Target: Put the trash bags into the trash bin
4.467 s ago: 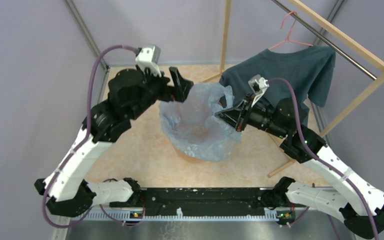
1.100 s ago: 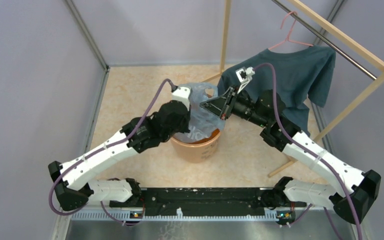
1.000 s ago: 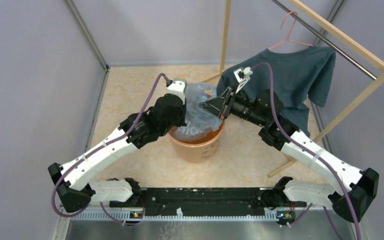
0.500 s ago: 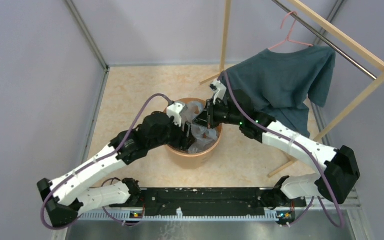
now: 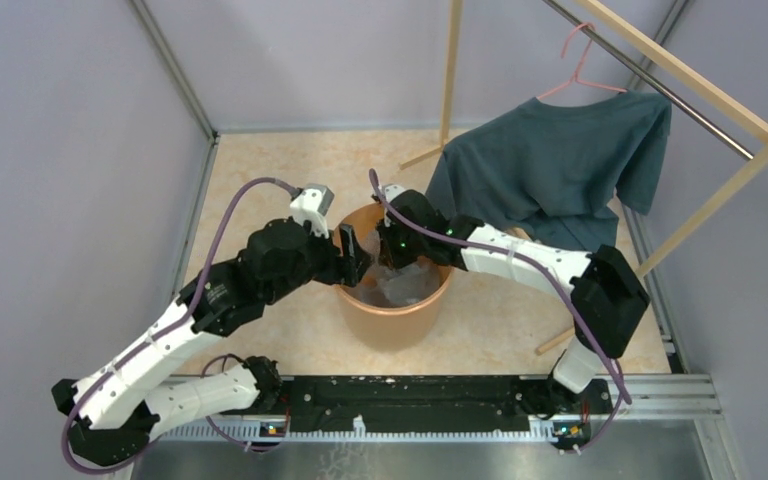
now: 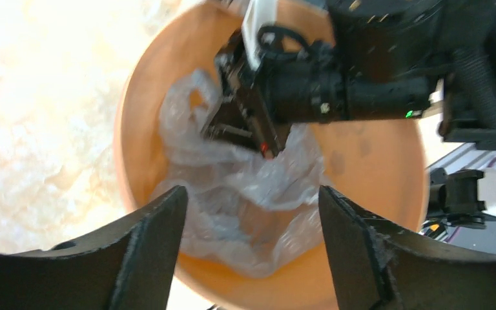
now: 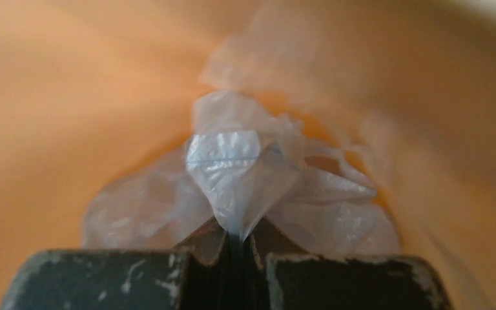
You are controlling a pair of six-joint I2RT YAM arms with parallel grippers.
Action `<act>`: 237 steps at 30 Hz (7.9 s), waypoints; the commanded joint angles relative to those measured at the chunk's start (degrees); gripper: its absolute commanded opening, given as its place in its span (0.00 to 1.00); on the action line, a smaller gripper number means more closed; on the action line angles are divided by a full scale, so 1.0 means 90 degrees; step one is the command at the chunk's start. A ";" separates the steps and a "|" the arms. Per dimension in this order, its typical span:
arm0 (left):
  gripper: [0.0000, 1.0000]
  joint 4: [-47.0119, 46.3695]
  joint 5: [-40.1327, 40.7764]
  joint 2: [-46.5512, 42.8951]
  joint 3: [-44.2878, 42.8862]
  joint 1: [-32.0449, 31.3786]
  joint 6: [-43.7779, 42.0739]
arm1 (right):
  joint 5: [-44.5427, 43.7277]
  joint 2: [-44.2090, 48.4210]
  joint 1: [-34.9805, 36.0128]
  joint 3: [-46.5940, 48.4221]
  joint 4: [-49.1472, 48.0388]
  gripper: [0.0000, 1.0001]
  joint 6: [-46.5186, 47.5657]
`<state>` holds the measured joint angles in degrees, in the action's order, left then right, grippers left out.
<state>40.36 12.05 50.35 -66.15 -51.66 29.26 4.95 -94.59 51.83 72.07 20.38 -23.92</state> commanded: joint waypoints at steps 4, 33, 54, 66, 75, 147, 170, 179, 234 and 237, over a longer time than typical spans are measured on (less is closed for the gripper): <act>0.86 -0.0123 0.0239 -0.0939 0.0633 -0.0002 0.0695 | -0.2962 0.0062 0.0024 0.0501 0.0237 0.00 0.0734; 0.88 -0.1411 0.0015 0.0243 -0.0149 -0.0002 0.0671 | 0.0097 0.2970 0.0024 -0.0969 -0.1203 0.17 -0.0147; 0.00 -0.1905 0.0516 0.0552 0.0376 0.0007 0.0166 | 0.0084 0.3659 0.0021 -0.1245 -0.0596 0.48 0.0253; 0.00 -0.2870 0.0487 -0.0956 0.1837 0.0017 -0.0174 | -0.0837 0.4646 -0.0038 -0.1204 0.0119 0.89 0.0849; 0.00 -0.3047 0.0055 -0.1196 0.1995 0.0017 -0.0541 | -0.1823 0.4720 -0.0105 -0.1265 0.0031 0.82 0.1464; 0.98 -0.1212 -0.2660 0.0478 -0.0749 0.0994 0.0819 | -0.1181 0.5138 -0.0096 -0.2562 -0.2586 0.00 -0.0747; 0.02 -0.1195 -0.1695 0.1187 -0.0931 0.0984 0.0479 | -0.1774 0.5671 -0.0095 -0.2505 -0.1857 0.00 -0.0548; 0.00 -0.0103 -0.0908 -0.0904 0.0065 0.0983 0.1004 | -0.2328 0.6273 -0.0105 -0.2539 -0.0695 0.00 -0.0567; 0.00 0.0143 -0.0167 -0.3788 0.4291 0.0984 0.3433 | -0.3616 0.6334 -0.0105 -0.4598 -0.0345 0.00 -0.1416; 0.00 -0.0047 -0.0140 -0.3431 0.4352 0.0984 0.3313 | -0.3943 0.5965 -0.0105 -0.4607 -0.0461 0.00 -0.1278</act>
<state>45.56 9.69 15.90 -28.01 -42.83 60.05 -24.49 -37.58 51.20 30.44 22.20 -39.57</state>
